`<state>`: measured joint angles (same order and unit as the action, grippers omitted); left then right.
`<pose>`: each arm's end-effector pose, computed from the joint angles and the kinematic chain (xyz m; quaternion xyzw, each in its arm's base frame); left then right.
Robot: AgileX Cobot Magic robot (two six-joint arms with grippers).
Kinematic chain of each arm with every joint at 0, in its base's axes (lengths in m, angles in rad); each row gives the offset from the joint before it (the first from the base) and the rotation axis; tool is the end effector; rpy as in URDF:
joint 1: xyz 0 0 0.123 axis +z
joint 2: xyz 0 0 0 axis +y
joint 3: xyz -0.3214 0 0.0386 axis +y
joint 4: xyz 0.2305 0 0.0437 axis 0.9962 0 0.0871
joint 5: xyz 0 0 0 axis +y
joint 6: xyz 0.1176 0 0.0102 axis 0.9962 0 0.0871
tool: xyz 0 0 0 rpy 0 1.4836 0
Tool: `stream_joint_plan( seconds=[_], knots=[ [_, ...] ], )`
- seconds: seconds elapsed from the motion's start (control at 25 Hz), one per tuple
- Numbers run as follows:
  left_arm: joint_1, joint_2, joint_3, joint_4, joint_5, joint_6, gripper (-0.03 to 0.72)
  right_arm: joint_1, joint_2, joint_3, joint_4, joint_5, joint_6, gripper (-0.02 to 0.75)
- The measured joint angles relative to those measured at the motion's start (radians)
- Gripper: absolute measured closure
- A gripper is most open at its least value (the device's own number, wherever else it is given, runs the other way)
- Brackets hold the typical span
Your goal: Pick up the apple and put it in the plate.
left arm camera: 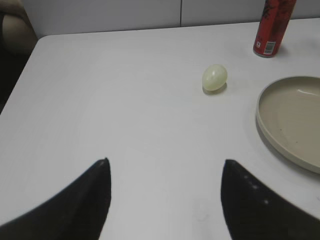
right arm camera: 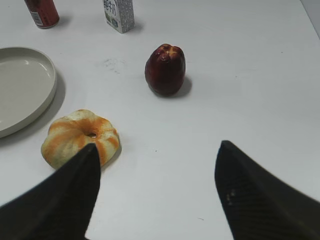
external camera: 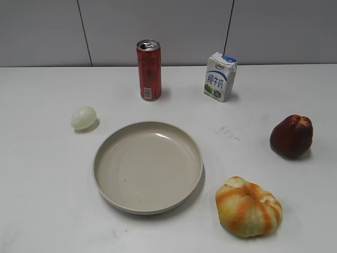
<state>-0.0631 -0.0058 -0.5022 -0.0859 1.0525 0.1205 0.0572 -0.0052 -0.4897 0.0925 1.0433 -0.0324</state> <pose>-0.0363 -0.0065 0.2582 0.0794 0.8445 -0.0277 0.5290 -0.0346 0.0075 0.2556 -0.0393 0.8482 0.0527 0.5256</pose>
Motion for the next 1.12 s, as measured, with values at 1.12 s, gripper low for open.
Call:
stream_joint_plan(
  seconds=[1.12],
  knots=[
    [0.0,0.0,0.0,0.0,0.0,0.0,0.164,0.0,0.691,-0.116,0.023,-0.357,0.004,0.076]
  ],
)
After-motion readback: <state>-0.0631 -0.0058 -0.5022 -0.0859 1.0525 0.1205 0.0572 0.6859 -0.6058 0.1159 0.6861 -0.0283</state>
